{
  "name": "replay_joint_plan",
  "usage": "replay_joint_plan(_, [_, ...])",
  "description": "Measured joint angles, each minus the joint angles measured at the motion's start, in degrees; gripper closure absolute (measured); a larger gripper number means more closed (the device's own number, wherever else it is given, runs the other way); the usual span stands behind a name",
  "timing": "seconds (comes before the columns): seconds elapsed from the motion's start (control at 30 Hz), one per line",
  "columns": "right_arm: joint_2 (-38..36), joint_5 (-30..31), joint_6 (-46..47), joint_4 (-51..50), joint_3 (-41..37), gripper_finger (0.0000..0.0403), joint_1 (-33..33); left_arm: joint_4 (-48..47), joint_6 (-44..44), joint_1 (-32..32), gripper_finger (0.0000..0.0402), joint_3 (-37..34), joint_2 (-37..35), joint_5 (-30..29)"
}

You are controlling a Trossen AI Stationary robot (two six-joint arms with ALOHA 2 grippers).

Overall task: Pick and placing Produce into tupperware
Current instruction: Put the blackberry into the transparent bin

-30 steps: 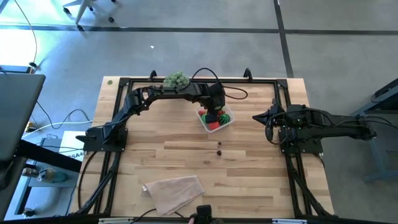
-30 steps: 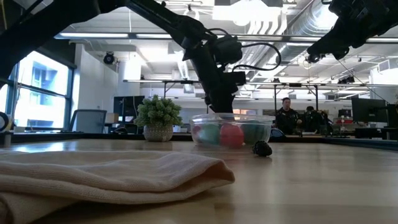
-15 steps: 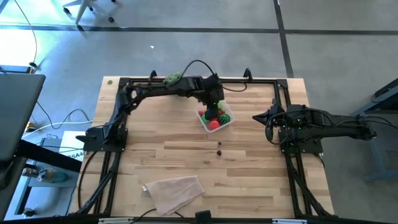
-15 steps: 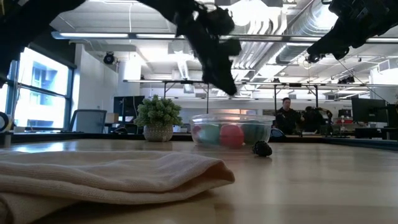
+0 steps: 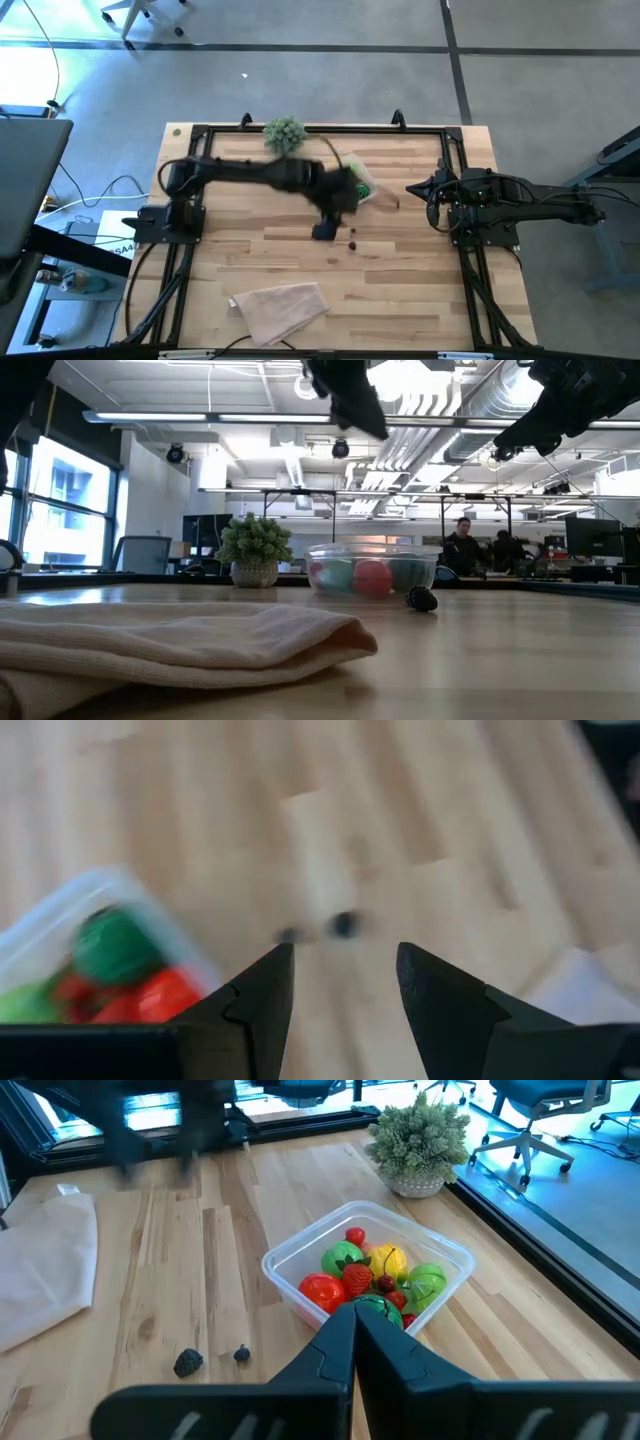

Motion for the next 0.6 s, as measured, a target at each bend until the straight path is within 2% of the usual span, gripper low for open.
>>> replay_joint_plan(0.2, [0.01,0.0,-0.01,0.0,0.0,0.0402,0.01,6.74,-3.77,-7.64,0.0234,-9.86,-0.31,-1.28])
replay_joint_plan(0.43, [0.0,0.0,-0.04,0.0,0.0,0.0402,0.02,27.2,-12.39,-9.55,0.0243,-26.69,-0.49,-6.18])
replay_joint_plan(0.5, [0.0,0.0,-0.02,0.01,0.0,0.0402,0.01,32.77,-15.3,-9.46,0.0249,-30.81,-0.61,-9.18])
replay_joint_plan(0.6, [0.0,0.0,-0.02,0.02,0.0,0.0402,0.0,36.04,-18.69,-9.45,0.0257,-34.7,-0.55,-16.78])
